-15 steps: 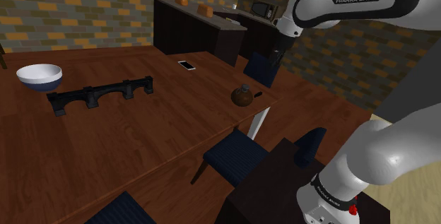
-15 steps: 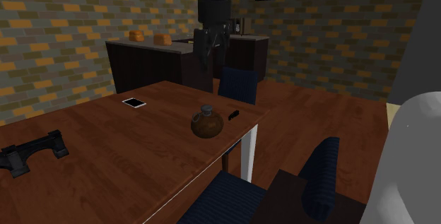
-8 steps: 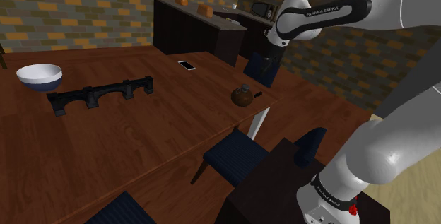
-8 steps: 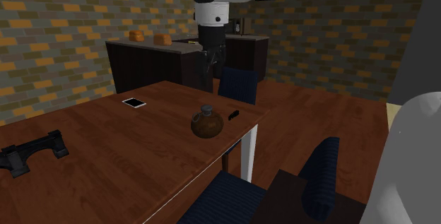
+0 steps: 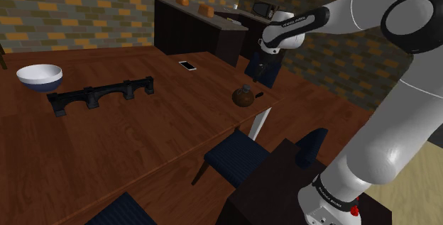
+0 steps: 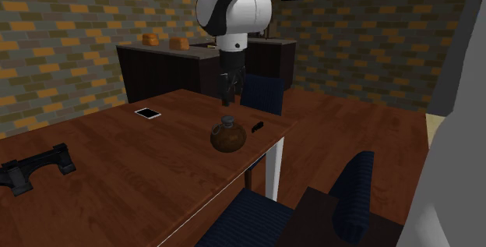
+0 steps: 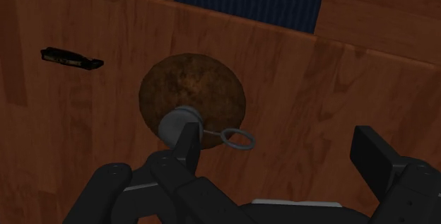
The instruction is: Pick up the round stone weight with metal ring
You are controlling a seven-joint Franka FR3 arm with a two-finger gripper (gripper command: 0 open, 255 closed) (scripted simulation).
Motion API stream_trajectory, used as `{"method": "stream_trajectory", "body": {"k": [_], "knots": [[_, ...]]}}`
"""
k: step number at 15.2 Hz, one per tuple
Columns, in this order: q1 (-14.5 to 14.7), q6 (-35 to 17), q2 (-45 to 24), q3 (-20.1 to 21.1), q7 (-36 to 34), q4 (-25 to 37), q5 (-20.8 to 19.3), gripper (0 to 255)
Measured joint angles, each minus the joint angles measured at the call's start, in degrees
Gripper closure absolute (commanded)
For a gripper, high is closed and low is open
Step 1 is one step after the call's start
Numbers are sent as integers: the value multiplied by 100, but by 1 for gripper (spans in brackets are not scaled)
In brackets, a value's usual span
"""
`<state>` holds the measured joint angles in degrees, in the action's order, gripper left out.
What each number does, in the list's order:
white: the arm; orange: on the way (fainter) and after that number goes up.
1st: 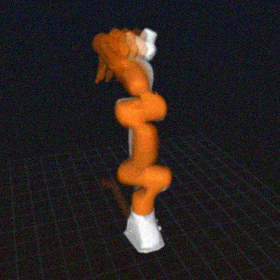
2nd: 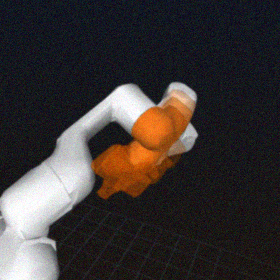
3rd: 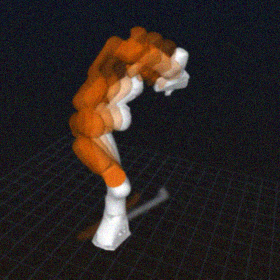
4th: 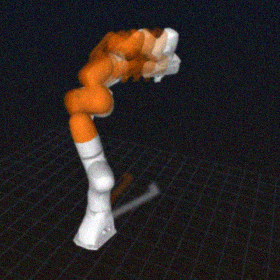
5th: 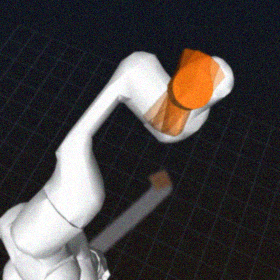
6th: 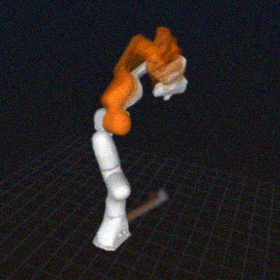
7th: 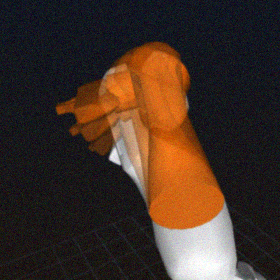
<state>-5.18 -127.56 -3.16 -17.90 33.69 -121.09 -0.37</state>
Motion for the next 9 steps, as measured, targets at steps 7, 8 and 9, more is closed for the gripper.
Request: {"method": "stream_trajectory", "body": {"k": [7, 8, 9], "knots": [[-359, -257, -1592, -14, 660, 1232, 574, 0], [-430, -291, -1804, -1, 748, 1399, 645, 0], [-499, -292, -2021, 16, 819, 1601, 708, 0]]}}
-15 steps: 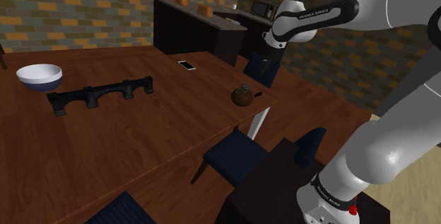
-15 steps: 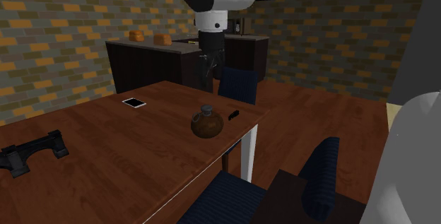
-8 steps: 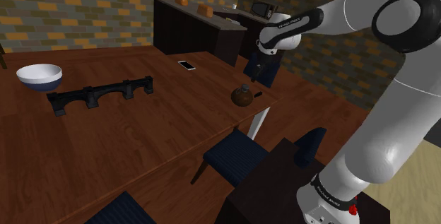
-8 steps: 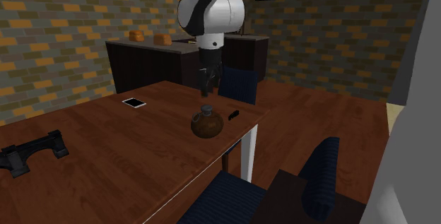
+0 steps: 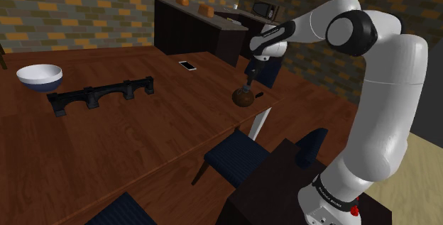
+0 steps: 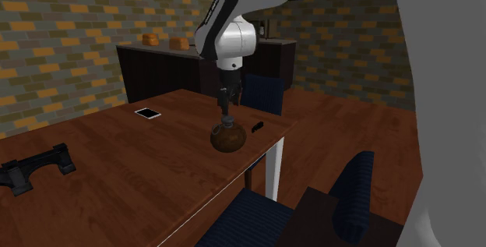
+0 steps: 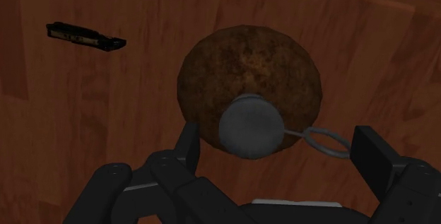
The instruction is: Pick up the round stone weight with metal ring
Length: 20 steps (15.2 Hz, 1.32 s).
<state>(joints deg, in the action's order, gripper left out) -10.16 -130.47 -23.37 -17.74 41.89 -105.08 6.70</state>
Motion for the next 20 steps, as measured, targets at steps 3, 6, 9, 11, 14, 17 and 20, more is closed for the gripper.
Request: {"method": "stream_trajectory", "body": {"k": [3, 6, 9, 11, 14, 17, 20], "knots": [[-97, -87, -383, 52, 90, 276, 109, 0], [-142, -245, -562, 86, 138, 294, 171, 0], [-160, -381, -692, 116, 156, 284, 213, 0], [-166, -432, -714, 122, 166, 254, 224, 255], [-166, -446, -712, 124, 167, 254, 228, 255], [-166, -448, -712, 124, 167, 253, 227, 255], [-166, -445, -715, 124, 166, 259, 228, 255]]}}
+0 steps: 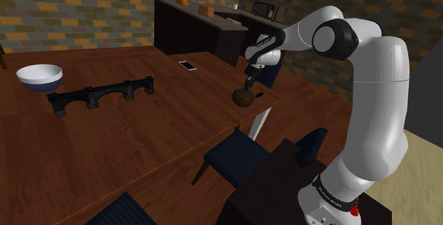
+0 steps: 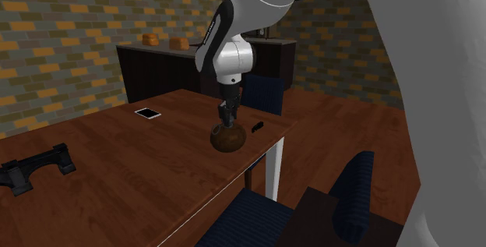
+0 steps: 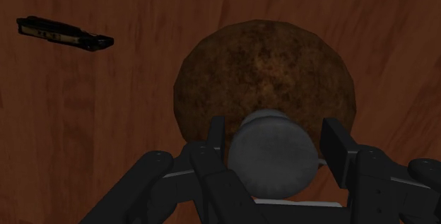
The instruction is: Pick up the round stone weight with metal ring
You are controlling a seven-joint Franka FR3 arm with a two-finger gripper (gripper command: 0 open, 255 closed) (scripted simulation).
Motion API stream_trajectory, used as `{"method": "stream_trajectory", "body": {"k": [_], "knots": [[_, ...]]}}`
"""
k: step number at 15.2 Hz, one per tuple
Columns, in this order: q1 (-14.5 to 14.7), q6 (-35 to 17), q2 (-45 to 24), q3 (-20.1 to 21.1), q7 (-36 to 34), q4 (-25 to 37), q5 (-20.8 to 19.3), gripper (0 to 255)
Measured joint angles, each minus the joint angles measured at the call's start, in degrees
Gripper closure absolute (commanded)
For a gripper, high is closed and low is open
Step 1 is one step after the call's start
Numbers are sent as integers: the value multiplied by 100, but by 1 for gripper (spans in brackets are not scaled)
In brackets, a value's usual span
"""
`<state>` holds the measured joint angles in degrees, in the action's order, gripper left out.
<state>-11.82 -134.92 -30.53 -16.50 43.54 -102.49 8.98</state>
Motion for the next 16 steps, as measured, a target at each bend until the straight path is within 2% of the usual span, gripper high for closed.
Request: {"method": "stream_trajectory", "body": {"k": [16], "knots": [[96, 869, 598, -136, -124, 266, -227, 255]]}}
